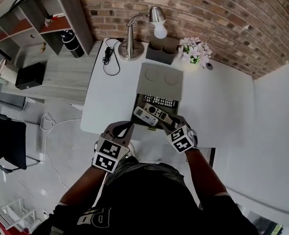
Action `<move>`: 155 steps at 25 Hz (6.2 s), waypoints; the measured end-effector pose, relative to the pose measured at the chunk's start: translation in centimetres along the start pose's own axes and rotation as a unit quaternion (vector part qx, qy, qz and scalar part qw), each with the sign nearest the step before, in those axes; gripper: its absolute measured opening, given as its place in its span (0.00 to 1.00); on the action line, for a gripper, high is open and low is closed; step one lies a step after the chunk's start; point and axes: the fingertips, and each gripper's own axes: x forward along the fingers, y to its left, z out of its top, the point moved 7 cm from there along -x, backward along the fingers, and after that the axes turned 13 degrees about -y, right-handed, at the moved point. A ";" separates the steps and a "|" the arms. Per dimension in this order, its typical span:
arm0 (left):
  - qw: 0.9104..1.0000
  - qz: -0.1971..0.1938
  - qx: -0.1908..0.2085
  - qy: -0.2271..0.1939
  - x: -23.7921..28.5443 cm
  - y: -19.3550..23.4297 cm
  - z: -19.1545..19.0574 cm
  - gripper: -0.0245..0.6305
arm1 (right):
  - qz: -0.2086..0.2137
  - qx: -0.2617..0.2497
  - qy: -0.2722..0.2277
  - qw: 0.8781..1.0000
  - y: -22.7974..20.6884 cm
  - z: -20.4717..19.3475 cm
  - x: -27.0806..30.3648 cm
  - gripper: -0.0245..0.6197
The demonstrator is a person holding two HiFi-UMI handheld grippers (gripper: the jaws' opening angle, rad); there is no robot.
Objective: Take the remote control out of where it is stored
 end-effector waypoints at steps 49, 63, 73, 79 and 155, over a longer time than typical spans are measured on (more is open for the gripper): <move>1.000 -0.009 -0.021 0.015 4.4 0.1 0.4 0.05 | 0.059 -0.033 0.073 0.995 -2.2 -0.2 1.7 0.35; 0.999 -0.040 -0.007 0.009 6.8 -2.6 1.5 0.05 | 0.026 -0.022 0.026 0.999 -3.1 1.0 -2.9 0.35; 0.998 -0.059 0.007 -0.002 8.2 -4.3 2.6 0.05 | -0.049 0.033 -0.003 0.998 -6.3 0.0 -7.3 0.35; 0.997 -0.072 0.018 -0.003 8.8 -4.9 3.0 0.05 | -0.123 0.119 -0.010 0.985 -9.4 -3.8 -9.3 0.35; 0.999 0.028 -0.038 -0.021 4.8 0.4 1.9 0.04 | -0.016 0.224 -0.148 0.963 -3.1 2.3 -5.2 0.05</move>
